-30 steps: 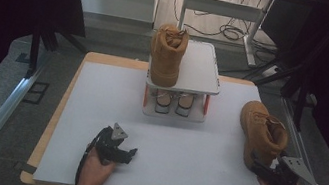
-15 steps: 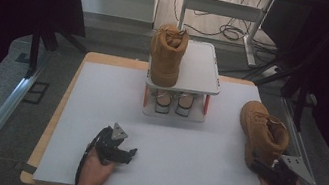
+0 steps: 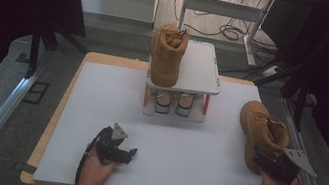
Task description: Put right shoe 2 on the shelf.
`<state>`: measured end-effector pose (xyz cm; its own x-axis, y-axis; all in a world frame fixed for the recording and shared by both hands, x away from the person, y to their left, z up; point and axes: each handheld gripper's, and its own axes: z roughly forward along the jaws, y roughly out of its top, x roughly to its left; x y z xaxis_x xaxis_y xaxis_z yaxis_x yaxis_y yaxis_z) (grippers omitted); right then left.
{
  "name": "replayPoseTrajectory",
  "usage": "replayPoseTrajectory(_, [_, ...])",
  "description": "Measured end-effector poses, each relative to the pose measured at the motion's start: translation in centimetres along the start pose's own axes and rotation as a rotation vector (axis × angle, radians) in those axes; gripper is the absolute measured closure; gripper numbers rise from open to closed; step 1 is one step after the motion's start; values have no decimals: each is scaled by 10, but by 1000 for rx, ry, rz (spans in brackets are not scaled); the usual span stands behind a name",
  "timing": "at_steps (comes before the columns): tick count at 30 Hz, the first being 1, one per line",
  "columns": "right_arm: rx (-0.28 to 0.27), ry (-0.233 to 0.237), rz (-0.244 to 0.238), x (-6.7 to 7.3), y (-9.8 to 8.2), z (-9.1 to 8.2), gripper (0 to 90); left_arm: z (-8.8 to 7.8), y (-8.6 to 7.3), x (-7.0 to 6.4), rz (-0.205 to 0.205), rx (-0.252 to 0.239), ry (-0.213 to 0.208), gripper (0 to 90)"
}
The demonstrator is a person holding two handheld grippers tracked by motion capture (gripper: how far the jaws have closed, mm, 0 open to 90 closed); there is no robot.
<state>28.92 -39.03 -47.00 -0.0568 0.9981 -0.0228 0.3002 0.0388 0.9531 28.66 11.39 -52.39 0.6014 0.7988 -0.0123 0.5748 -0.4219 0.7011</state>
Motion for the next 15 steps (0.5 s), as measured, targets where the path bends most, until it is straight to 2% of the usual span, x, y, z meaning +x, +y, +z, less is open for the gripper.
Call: replayPoseTrajectory(15, [4,-8,-40,0,8,26,0,0,0,0,-2,-1,1,147])
